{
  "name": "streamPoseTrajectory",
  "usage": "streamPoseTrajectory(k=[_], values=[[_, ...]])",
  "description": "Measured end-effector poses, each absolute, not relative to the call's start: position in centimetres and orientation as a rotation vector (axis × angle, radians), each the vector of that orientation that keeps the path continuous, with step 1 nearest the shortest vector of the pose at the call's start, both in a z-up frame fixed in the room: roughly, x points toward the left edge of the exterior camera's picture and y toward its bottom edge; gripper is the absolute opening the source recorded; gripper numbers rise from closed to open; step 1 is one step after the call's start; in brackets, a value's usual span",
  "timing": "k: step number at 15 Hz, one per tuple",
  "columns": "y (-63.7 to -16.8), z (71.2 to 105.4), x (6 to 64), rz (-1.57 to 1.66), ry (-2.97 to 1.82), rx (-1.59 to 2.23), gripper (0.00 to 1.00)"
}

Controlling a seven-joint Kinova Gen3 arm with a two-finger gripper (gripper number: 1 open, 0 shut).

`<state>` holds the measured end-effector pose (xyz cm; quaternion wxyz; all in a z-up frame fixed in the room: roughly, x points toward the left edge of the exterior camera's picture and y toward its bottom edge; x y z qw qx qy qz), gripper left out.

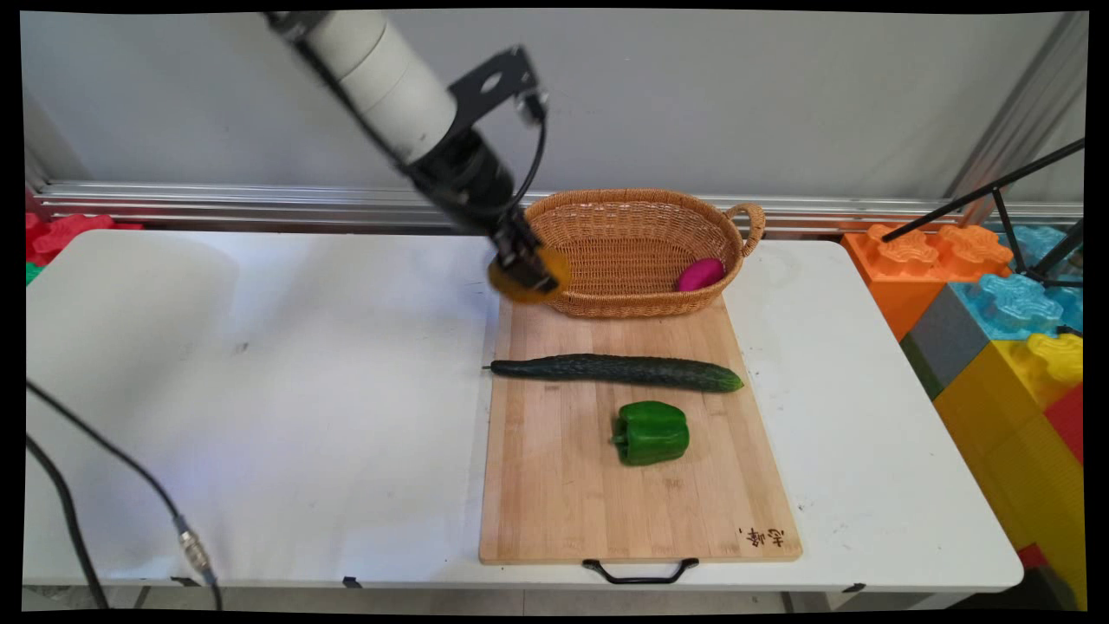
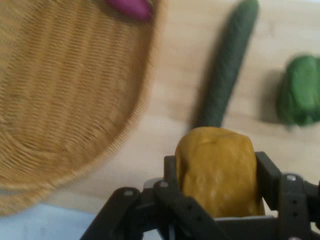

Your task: Place the picked object on the cutting board

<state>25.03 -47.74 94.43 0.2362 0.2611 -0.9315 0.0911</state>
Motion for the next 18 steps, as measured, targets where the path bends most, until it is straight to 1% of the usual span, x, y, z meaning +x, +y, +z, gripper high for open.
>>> streamPoseTrajectory(k=[10, 18], values=[[-44.0, 87.2, 25.4, 0.062, -2.602, 0.672, 0.00], [-43.4, 83.3, 24.3, 0.047, -2.599, 0.675, 0.00]])
